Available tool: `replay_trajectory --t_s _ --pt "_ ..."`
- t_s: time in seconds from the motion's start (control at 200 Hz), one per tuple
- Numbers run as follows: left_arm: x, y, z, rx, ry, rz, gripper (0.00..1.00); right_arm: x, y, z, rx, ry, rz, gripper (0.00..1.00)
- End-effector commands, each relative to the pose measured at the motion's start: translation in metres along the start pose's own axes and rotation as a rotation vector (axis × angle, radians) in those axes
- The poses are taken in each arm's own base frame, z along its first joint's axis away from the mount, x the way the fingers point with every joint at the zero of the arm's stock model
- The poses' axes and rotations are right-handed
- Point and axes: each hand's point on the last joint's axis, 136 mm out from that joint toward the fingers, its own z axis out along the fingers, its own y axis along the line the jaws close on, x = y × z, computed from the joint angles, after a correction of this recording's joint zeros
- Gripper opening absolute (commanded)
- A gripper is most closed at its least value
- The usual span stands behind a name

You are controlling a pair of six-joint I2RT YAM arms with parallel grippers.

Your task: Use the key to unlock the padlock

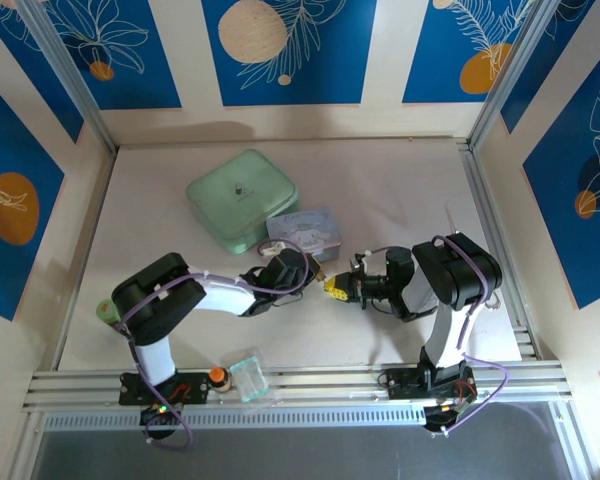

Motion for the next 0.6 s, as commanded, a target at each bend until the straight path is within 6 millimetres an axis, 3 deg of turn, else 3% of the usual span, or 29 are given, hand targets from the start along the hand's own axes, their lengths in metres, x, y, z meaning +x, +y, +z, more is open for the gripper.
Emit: replay_trajectory --t_s 0.0,0.14,0.35,0.595 --pt "0.054 -0.079 -0.019 0.289 0.238 0.017 0.0 -0.027 0.037 0.005 -0.094 -0.059 -0.111 0.0" --pt "0.049 -0.076 -0.024 0.312 0.215 -0.021 0.0 -0.028 0.032 0.004 -0.089 -0.041 -0.078 0.0" --pt "0.053 -0.086 -0.028 0.343 0.242 -0.017 0.0 -0.034 0.035 0.0 -0.101 -0.028 -0.068 0.0" --pt "0.055 -0.096 -0.034 0.391 0.265 -0.063 0.0 -0.042 0.051 -0.005 -0.13 -0.021 -0.123 0.0"
